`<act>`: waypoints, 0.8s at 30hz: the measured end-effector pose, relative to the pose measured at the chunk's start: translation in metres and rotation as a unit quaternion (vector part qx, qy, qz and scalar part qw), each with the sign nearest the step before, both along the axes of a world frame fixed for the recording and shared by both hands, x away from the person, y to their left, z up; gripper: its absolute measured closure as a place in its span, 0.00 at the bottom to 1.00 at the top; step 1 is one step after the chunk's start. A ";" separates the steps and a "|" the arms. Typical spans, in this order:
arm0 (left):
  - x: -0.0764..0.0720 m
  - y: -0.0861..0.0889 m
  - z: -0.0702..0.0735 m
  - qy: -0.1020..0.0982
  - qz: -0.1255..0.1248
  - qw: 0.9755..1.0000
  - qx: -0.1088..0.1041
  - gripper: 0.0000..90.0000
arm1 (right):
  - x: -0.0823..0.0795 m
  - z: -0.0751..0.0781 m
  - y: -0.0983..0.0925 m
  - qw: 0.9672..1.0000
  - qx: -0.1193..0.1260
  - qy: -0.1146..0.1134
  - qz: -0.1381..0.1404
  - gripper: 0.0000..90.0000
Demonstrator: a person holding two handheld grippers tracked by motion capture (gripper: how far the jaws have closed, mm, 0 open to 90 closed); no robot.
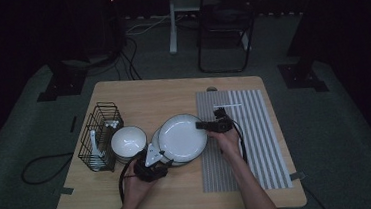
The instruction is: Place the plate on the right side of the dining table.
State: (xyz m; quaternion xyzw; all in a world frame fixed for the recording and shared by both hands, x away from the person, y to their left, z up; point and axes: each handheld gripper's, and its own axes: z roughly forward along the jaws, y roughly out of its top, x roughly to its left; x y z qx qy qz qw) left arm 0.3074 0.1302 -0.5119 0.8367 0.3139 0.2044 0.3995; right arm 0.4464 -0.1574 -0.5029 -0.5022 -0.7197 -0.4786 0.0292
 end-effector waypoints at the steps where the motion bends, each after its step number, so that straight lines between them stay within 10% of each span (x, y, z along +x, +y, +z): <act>1: 0.000 0.000 0.000 0.000 0.000 1.000 0.000 0.57 | 0.000 0.000 0.000 1.000 0.000 0.000 0.000 0.92; 24: -0.022 0.003 0.009 -0.007 -0.063 0.998 -0.024 0.53 | -0.004 0.014 -0.027 0.998 0.023 -0.008 -0.058 0.91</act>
